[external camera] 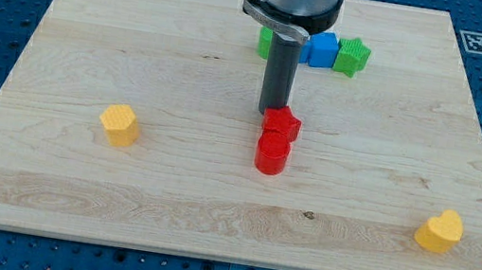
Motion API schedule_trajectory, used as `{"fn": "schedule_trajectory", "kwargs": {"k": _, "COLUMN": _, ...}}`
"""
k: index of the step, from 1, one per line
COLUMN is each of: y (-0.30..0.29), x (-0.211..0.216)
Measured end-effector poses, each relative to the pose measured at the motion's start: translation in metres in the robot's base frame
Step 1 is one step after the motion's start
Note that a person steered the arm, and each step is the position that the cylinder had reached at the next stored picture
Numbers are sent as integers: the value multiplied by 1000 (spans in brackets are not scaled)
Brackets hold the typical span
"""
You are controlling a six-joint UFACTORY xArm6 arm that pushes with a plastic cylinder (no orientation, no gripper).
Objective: Slide red star along with red circle towards bottom center
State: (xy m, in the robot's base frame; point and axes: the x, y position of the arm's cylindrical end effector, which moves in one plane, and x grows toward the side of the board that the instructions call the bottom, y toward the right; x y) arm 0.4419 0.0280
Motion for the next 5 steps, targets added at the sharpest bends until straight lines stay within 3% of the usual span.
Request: {"fn": "schedule_trajectory", "kwargs": {"k": 5, "y": 35, "x": 45}}
